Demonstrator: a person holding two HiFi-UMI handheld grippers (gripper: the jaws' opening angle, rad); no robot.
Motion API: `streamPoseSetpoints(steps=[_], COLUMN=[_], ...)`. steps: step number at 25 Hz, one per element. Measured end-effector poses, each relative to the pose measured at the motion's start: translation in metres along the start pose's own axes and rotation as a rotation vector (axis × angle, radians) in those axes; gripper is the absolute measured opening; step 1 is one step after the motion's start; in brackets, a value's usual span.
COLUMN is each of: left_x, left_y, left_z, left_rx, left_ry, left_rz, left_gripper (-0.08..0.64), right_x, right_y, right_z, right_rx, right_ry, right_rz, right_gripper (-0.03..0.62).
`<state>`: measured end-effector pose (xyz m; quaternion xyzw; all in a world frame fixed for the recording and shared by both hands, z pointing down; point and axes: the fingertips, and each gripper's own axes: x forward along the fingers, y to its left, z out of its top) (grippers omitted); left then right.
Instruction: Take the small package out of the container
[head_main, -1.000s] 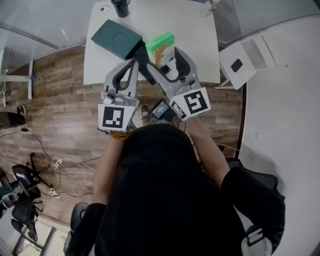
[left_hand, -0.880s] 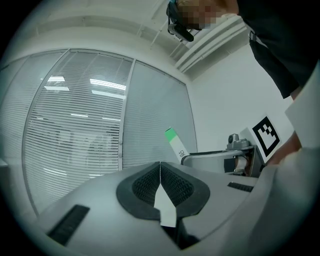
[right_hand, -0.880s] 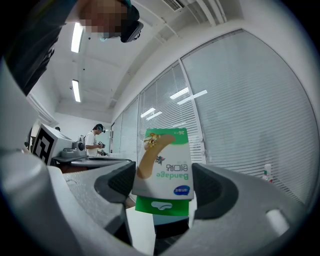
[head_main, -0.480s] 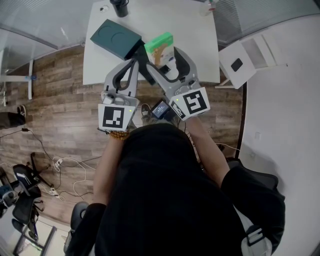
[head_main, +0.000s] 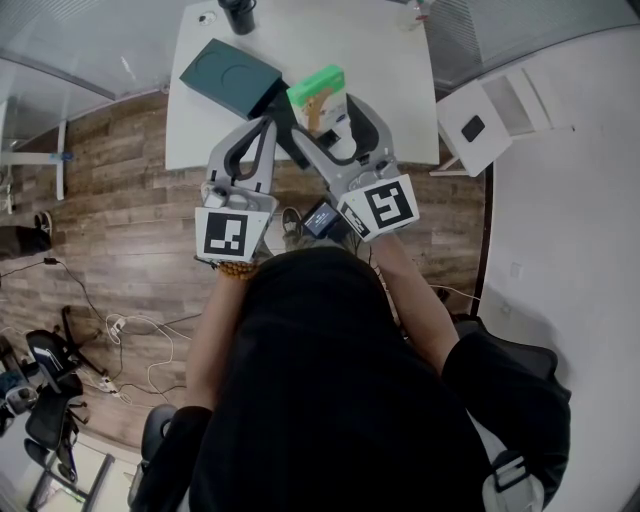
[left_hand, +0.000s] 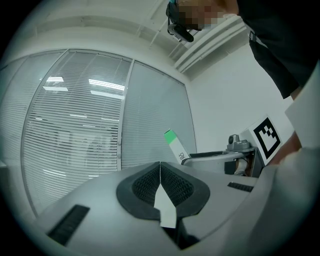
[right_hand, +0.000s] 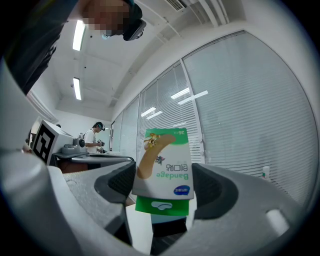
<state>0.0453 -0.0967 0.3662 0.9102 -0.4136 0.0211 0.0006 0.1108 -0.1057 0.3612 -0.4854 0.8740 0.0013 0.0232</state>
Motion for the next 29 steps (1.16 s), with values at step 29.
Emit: streamPoseSetpoints(steps=[29], left_x=[-0.008], left_y=[-0.005], left_z=[0.007], left_rx=[0.017], left_ry=[-0.019], left_rz=[-0.008], left_gripper=[0.002], right_x=[-0.002], right_y=[0.013], right_z=[0.042], right_rx=[-0.104], right_ry=[-0.059], right_rz=[0.005], right_gripper=[0.347])
